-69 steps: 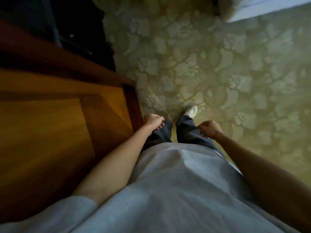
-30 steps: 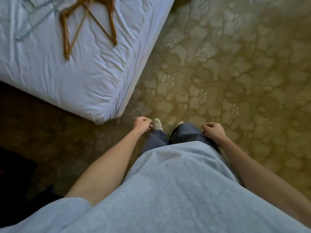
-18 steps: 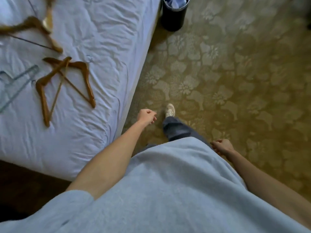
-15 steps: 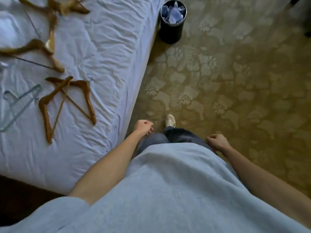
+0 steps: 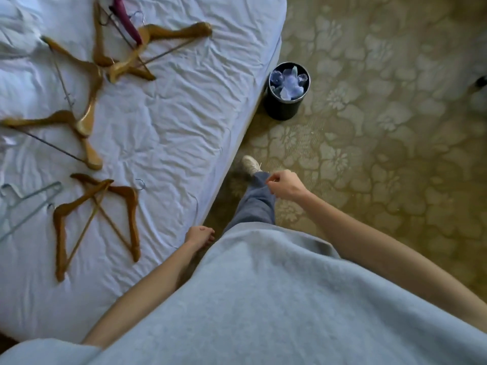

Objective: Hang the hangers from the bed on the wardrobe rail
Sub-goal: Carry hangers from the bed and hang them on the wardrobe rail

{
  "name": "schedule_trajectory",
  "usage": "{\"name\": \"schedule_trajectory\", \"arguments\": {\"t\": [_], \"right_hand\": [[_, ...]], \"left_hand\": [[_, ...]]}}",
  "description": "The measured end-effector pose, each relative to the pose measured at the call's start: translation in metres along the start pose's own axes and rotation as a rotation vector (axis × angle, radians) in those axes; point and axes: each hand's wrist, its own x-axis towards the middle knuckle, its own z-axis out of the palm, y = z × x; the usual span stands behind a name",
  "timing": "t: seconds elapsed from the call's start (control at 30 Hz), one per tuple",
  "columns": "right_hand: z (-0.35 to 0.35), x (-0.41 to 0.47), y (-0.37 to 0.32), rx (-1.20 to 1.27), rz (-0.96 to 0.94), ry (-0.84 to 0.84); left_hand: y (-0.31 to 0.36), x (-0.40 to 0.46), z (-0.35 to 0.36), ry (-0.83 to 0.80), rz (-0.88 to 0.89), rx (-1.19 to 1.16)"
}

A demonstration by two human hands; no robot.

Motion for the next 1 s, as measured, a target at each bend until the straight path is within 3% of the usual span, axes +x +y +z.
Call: {"name": "schedule_trajectory", "arguments": {"t": [0.2,0.57,0.83,1.0], "right_hand": [[-0.071,0.092,-0.069,-0.194,0.015,-0.105],[-0.203,0.228,-0.15,-0.482,0.074,-0.149],[-0.206,0.33,-0.263,-0.639,-0.106,-0.293],[-0.184,0.41,-0.362,-0.593,-0.227,-0.348]], "left_hand": [[0.126,0.04,-0.041,0.019,-0.02,-0.013],[0.338,0.074,-0.112,0.094,0.101,-0.443],[0.397,0.11,-0.17,0.225,-0.044,-0.664],[0.441,0.165,-0.242,0.326,-0.083,-0.704]]}}
